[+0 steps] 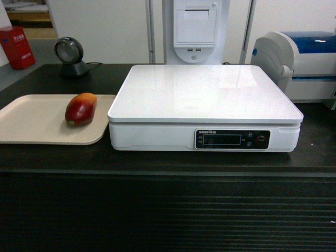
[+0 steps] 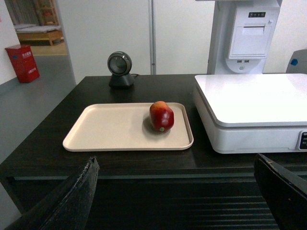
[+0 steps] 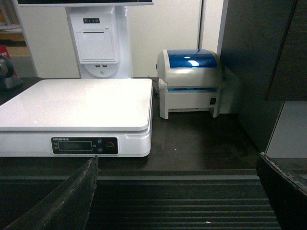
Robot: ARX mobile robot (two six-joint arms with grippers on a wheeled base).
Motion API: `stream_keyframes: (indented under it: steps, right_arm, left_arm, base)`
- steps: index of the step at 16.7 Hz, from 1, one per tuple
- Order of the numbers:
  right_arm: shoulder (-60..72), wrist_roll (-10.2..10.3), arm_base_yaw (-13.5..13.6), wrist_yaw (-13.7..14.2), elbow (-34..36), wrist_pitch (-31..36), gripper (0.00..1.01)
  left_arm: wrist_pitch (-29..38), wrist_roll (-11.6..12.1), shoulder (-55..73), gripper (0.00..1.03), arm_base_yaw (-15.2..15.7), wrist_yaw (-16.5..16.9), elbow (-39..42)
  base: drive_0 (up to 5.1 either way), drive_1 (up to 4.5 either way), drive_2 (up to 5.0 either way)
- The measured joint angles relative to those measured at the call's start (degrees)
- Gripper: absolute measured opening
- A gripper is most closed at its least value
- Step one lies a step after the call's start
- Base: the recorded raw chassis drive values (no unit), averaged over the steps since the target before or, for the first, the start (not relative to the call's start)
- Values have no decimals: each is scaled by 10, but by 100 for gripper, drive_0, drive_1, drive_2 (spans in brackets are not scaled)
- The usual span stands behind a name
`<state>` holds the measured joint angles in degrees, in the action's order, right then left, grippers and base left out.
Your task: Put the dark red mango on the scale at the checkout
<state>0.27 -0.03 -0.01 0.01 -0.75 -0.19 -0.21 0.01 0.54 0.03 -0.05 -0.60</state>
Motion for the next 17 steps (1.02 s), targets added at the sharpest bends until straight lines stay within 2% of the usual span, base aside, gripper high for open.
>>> stream_keyframes:
  steps: [14,15,16,17]
  right_arm:
    - [0,0,0,0,0,0,98]
    - [0,0,0,0,0,0,98]
    - [0,0,0,0,0,0,98]
    - [0,0,0,0,0,0,98]
  left_arm:
    - [0,0,0,98,0,0,0]
    - [-40,-8,7,98,-11,-30,-10]
    - [-112,-30,61,98,-59,-116,-45]
    - [-112,-32,78,98,-73,-136,-53]
  base:
    - [0,0,0]
    - [0,0,0]
    - [0,0,0]
    - [0,0,0]
